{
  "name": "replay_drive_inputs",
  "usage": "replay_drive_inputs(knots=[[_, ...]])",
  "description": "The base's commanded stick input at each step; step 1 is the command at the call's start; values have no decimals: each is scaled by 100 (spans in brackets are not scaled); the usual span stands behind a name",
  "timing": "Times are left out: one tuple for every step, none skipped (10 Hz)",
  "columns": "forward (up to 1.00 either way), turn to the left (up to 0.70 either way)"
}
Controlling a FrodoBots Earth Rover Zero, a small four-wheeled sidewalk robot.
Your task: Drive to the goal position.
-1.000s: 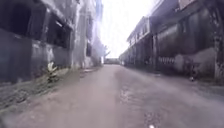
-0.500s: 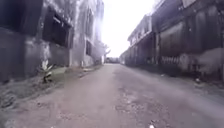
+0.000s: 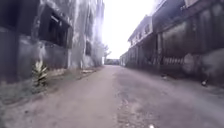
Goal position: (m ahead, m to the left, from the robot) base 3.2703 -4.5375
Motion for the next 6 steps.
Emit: replay_drive_inputs(knots=[[50,0],[50,0],[50,0],[50,0],[50,0],[50,0]])
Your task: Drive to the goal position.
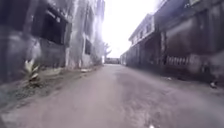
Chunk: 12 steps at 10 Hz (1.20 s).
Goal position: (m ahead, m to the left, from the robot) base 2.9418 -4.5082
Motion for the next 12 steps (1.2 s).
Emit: replay_drive_inputs(knots=[[50,0],[50,0],[50,0],[50,0],[50,0],[50,0],[50,0],[50,0],[50,0],[50,0],[50,0],[50,0]])
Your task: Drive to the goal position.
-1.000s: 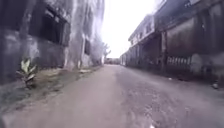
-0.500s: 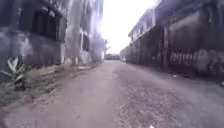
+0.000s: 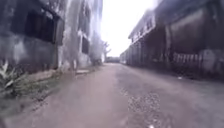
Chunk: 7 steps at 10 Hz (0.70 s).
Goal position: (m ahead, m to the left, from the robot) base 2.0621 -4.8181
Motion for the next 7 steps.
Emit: replay_drive_inputs(knots=[[50,0],[50,0],[50,0],[50,0],[50,0],[50,0],[50,0]])
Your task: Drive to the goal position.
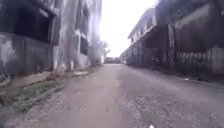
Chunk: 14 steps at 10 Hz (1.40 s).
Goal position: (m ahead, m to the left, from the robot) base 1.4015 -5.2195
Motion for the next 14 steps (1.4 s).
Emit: replay_drive_inputs(knots=[[50,0],[50,0],[50,0],[50,0],[50,0],[50,0],[50,0],[50,0],[50,0],[50,0],[50,0],[50,0],[50,0],[50,0]])
